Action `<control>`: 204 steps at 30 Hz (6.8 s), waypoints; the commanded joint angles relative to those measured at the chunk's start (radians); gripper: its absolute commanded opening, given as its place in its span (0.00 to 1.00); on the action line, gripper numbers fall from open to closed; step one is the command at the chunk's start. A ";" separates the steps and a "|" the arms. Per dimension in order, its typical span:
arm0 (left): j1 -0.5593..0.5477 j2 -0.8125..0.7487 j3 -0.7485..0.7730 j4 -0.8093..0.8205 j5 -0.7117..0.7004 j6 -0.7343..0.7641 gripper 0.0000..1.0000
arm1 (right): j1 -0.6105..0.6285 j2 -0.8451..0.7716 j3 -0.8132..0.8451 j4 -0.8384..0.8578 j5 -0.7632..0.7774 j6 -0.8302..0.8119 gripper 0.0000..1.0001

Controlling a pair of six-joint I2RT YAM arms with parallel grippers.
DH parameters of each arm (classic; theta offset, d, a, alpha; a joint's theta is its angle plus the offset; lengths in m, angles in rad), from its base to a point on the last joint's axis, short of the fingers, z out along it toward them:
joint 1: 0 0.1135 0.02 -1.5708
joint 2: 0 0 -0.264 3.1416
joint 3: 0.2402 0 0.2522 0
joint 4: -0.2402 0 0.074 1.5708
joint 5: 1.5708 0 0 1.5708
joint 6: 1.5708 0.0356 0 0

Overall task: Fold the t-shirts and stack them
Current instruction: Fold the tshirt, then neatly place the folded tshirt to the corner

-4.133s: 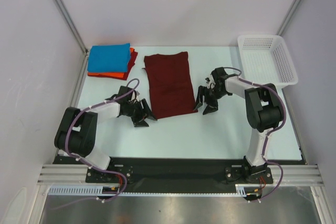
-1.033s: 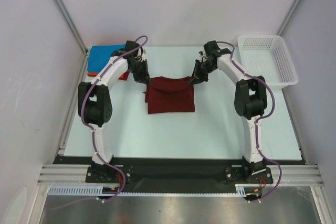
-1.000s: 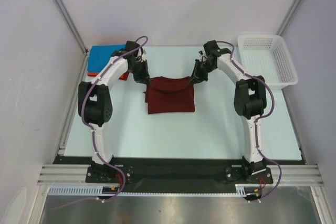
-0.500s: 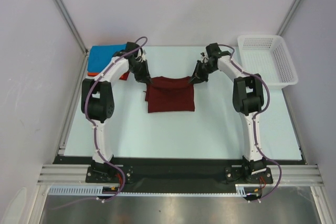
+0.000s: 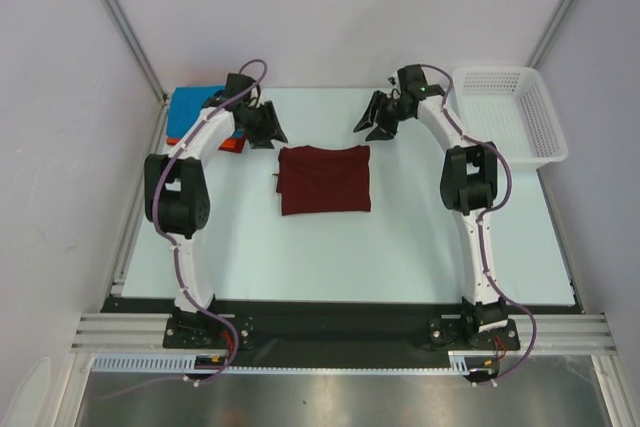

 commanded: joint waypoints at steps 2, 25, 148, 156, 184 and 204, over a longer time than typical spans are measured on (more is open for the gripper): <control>-0.015 -0.197 -0.073 0.051 0.062 -0.005 0.43 | 0.025 -0.079 0.067 -0.176 0.119 -0.111 0.56; -0.044 0.091 -0.010 0.107 0.201 0.032 0.19 | 0.134 0.006 0.012 -0.070 0.251 -0.077 0.31; 0.435 -0.719 -1.207 0.774 0.452 -0.353 0.63 | 0.777 -0.368 -0.835 0.833 0.810 -1.245 0.00; 0.306 -0.478 -1.145 0.929 0.405 -0.587 0.74 | 0.760 -0.418 -0.838 0.837 0.811 -1.205 0.00; 0.062 -0.092 -0.906 1.020 0.336 -0.961 0.87 | 0.708 -0.530 -0.906 0.888 0.744 -1.122 0.00; 0.017 0.011 -0.771 0.964 0.304 -0.904 0.63 | 0.693 -0.569 -0.912 0.888 0.722 -1.084 0.00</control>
